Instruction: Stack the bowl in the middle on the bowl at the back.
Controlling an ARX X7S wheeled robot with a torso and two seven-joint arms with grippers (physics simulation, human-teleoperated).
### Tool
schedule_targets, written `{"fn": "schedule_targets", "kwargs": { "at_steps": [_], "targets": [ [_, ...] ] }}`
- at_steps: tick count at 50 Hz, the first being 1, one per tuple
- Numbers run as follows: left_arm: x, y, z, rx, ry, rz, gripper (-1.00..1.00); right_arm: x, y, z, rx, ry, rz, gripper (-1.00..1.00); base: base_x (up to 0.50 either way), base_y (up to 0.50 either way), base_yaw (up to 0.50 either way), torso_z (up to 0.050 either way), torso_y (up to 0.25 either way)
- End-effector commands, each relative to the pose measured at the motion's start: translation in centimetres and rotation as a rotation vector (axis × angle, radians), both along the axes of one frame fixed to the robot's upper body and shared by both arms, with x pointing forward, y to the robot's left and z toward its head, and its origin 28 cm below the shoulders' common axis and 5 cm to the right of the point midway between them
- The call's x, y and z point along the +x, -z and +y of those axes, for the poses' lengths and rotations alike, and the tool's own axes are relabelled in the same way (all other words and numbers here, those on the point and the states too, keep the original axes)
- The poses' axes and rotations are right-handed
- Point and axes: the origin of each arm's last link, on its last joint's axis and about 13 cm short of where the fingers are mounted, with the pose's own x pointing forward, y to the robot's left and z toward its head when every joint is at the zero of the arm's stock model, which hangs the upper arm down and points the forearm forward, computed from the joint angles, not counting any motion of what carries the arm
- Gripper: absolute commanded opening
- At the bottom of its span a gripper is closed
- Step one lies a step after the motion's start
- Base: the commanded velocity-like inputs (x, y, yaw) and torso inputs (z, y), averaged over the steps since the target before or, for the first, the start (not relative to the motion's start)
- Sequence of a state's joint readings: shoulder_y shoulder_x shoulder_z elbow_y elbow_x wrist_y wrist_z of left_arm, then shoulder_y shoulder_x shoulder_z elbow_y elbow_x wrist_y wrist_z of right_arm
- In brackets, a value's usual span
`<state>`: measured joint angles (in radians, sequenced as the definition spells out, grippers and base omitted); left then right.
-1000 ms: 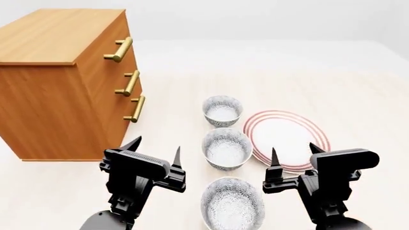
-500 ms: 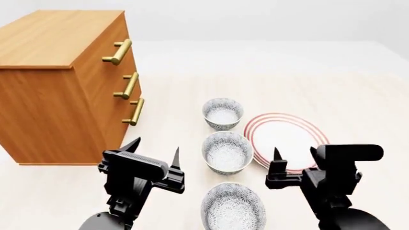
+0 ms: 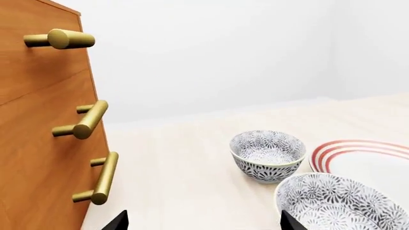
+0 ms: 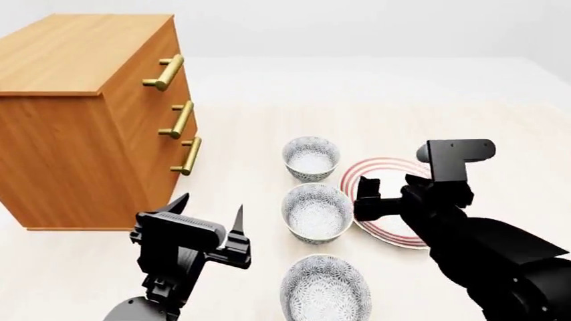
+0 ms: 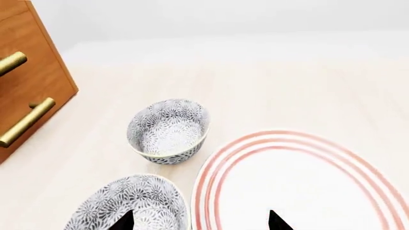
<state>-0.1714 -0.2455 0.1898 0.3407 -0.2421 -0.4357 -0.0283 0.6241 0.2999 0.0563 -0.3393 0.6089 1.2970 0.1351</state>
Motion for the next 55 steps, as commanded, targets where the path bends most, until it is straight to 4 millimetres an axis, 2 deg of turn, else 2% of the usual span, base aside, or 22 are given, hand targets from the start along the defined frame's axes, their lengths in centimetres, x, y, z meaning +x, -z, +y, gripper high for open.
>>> {"fn": "schedule_targets", "kwargs": {
  "at_steps": [1,9,17,33,41,55],
  "targets": [
    [0.0,0.0,0.3,-0.008,-0.011,0.002,1.00,2.3,-0.8,0.7,0.008,-0.037,0.071,1.00,0.00,0.00,0.00,0.000,0.000],
    [0.1,0.0,0.4,-0.011,-0.019,0.004,1.00,3.5,-0.8,1.2,0.050,-0.044,0.114,1.00,0.00,0.00,0.00,0.000,0.000],
    [0.3,0.2,0.5,-0.014,-0.023,0.009,1.00,3.8,-0.3,1.9,0.057,-0.069,0.144,1.00,0.00,0.00,0.00,0.000,0.000],
    [0.5,0.4,0.5,-0.018,-0.014,0.017,1.00,2.5,-1.0,2.5,0.123,-0.094,0.286,1.00,0.00,0.00,0.00,0.000,0.000],
    [0.4,0.5,0.4,-0.021,-0.011,0.020,1.00,2.2,-1.6,2.3,0.127,-0.057,0.299,1.00,0.00,0.00,0.00,0.000,0.000],
    [0.3,0.6,0.4,-0.026,-0.004,0.023,1.00,1.9,-1.2,2.4,0.124,-0.041,0.319,1.00,0.00,0.00,0.00,0.000,0.000]
  ]
}}
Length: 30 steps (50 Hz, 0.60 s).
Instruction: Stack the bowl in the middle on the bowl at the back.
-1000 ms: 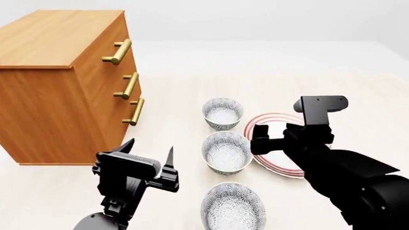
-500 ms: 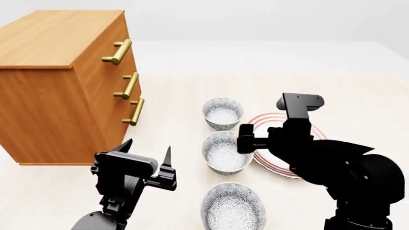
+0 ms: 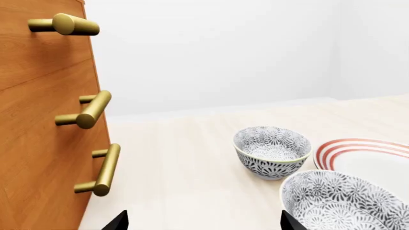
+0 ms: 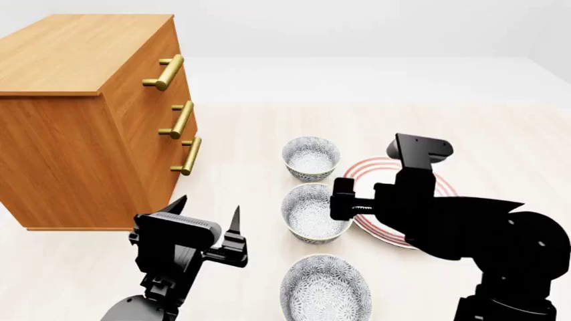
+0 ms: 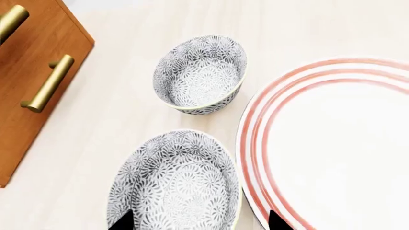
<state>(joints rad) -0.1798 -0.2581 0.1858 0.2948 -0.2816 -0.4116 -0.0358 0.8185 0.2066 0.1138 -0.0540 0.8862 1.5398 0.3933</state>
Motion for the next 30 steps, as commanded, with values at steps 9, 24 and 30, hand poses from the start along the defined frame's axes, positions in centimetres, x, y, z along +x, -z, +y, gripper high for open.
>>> {"fn": "schedule_targets", "kwargs": {
  "at_steps": [9,24,30],
  "targets": [
    [-0.1,0.0,0.0,-0.006,0.007,0.000,1.00,-0.6,0.4,0.3,0.003,-0.004,0.040,1.00,0.00,0.00,0.00,0.000,0.000],
    [-0.1,0.0,0.1,-0.009,0.004,0.000,1.00,-0.3,1.3,0.5,0.020,0.003,0.073,1.00,0.00,0.00,0.00,0.000,0.000],
    [-0.1,0.0,0.2,-0.010,0.002,0.000,1.00,-0.1,1.5,0.5,0.035,0.009,0.090,1.00,0.00,0.00,0.00,0.000,0.000]
  ]
}}
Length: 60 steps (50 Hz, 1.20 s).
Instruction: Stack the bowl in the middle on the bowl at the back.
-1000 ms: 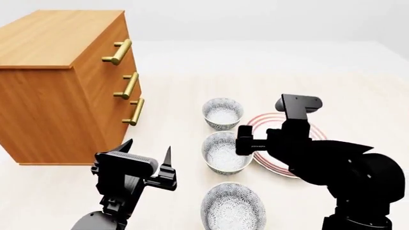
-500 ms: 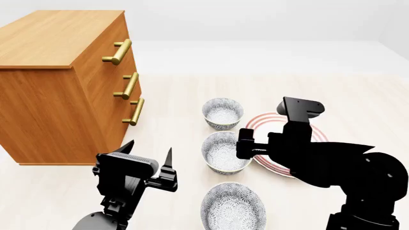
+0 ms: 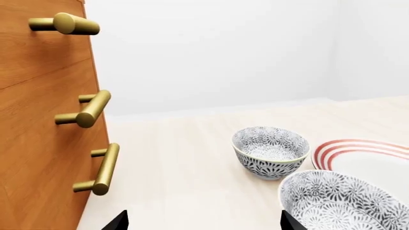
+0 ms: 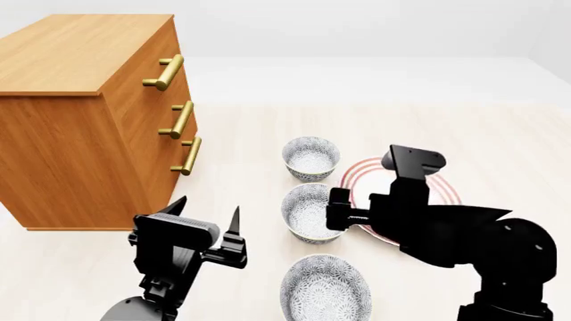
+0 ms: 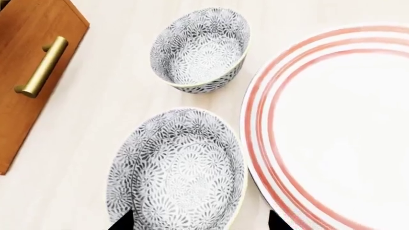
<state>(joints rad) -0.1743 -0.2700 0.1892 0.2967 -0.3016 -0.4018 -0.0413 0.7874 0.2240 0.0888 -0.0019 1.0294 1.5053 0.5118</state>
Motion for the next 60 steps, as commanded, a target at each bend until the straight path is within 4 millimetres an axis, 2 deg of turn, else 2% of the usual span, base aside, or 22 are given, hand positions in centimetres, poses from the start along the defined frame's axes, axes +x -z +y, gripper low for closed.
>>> {"fn": "schedule_targets", "kwargs": {
  "at_steps": [1,60],
  "targets": [
    [0.0,0.0,0.1,-0.002,-0.002,0.000,1.00,0.2,0.5,0.0,0.018,0.009,0.028,1.00,0.00,0.00,0.00,0.000,0.000],
    [0.2,0.0,0.3,-0.002,-0.020,0.000,1.00,1.7,3.3,0.0,0.060,0.014,0.130,1.00,0.00,0.00,0.00,0.000,0.000]
  ]
}}
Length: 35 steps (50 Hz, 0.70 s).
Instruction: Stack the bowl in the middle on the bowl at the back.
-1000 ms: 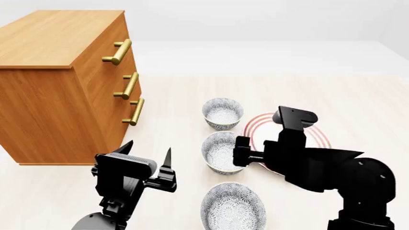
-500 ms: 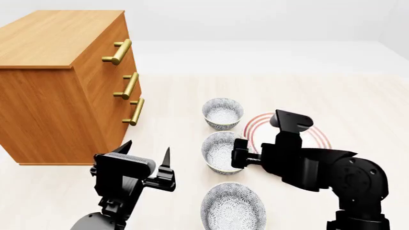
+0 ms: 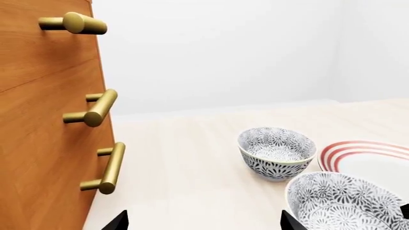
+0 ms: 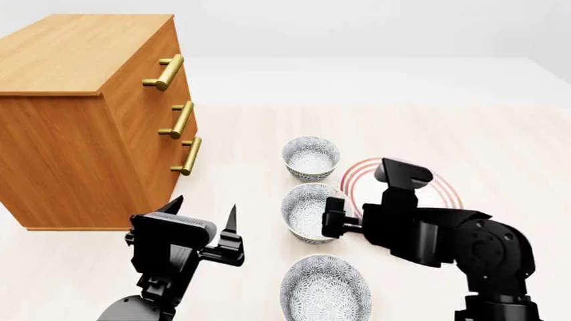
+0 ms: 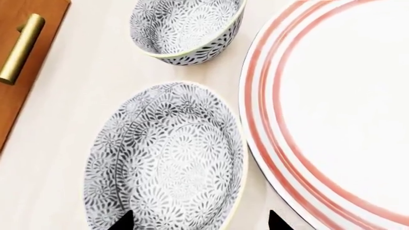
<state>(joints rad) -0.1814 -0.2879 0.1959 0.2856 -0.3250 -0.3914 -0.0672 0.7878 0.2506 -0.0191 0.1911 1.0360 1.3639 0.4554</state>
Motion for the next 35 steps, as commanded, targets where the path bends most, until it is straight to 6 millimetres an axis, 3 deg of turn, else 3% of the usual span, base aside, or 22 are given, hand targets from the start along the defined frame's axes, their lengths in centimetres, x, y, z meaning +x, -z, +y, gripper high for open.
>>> {"fn": "schedule_targets", "kwargs": {
  "at_steps": [1,35],
  "targets": [
    [0.1,-0.1,0.1,0.002,-0.003,-0.001,1.00,0.3,0.7,-0.1,0.012,0.004,0.028,1.00,0.00,0.00,0.00,0.000,0.000],
    [0.2,0.3,0.3,0.000,-0.020,0.008,1.00,1.7,2.0,0.2,0.013,-0.010,0.067,1.00,0.00,0.00,0.00,0.000,0.000]
  ]
}}
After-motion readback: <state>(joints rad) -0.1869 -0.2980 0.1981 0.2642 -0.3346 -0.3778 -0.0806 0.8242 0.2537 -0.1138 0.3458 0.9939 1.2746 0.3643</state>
